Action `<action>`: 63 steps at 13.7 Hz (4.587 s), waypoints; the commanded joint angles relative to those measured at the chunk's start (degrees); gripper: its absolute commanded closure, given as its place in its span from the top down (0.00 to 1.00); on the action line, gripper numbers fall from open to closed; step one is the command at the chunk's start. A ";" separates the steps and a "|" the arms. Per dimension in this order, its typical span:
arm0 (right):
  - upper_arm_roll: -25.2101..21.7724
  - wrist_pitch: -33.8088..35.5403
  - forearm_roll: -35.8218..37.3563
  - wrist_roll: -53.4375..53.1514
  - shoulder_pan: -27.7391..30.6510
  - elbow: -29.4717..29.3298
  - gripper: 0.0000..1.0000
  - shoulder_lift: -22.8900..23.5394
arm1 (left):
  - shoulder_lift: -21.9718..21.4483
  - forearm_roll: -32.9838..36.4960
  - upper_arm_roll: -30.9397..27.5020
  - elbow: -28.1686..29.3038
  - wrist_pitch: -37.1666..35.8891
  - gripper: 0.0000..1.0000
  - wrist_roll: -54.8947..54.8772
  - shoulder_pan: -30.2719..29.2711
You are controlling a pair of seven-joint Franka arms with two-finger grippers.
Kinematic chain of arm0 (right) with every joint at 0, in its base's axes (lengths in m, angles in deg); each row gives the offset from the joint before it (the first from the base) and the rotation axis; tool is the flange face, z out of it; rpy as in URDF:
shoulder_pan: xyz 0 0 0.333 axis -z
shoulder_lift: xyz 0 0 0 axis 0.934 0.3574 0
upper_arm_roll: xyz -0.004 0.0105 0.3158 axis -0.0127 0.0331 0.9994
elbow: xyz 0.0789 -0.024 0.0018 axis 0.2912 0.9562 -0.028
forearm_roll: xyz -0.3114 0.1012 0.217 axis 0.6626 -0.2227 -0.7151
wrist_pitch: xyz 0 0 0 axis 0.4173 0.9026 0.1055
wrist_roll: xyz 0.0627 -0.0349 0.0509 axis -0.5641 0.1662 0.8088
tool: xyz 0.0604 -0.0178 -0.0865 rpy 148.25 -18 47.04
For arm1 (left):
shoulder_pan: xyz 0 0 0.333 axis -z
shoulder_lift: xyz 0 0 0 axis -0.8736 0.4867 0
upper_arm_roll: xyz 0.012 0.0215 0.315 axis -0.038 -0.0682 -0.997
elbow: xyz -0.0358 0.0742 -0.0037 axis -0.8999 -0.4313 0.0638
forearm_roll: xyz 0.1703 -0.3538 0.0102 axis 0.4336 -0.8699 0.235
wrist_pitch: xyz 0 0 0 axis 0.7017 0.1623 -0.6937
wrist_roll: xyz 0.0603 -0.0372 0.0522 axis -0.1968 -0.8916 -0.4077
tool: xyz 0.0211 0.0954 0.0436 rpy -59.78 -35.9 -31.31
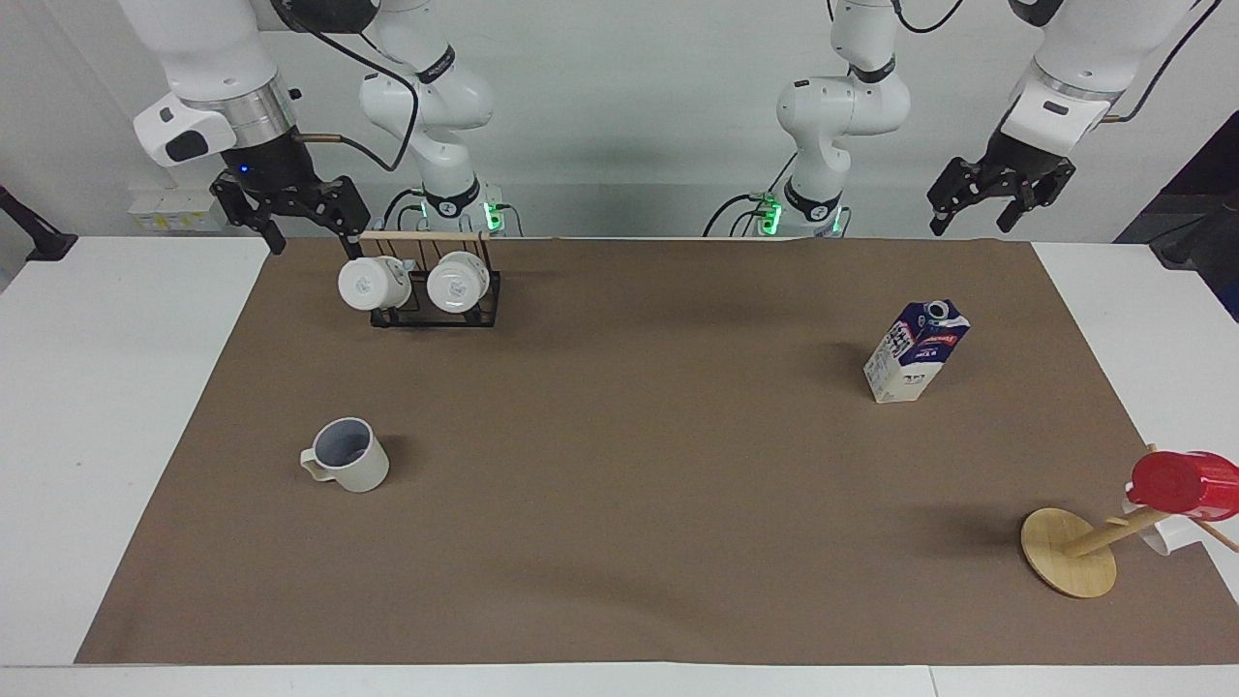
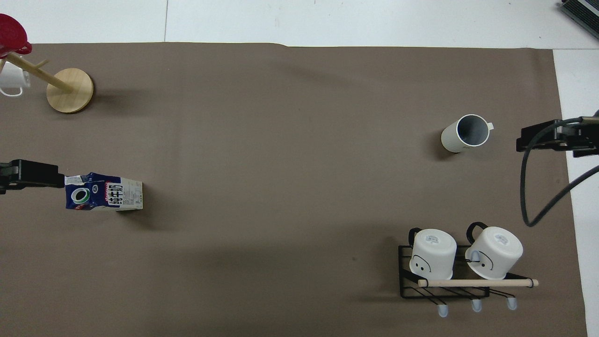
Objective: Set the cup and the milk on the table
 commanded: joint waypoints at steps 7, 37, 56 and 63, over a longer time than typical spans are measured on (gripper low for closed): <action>0.27 -4.77 -1.37 0.15 2.14 1.23 1.00 0.04 | 0.18 0.92 0.29 -1.13 -1.30 1.00 0.46 -0.24; 0.35 -37.55 -0.58 3.84 0.65 16.00 1.00 17.52 | -7.29 1.54 0.03 24.01 14.34 1.00 -7.01 -4.02; 0.35 -38.18 1.79 7.54 1.35 16.96 0.00 21.22 | -5.09 1.54 0.03 26.73 22.77 1.00 -6.75 -4.19; 1.14 -34.49 1.53 -0.19 0.30 13.64 0.00 17.70 | -1.40 1.54 0.03 27.61 28.40 1.00 -6.66 -3.93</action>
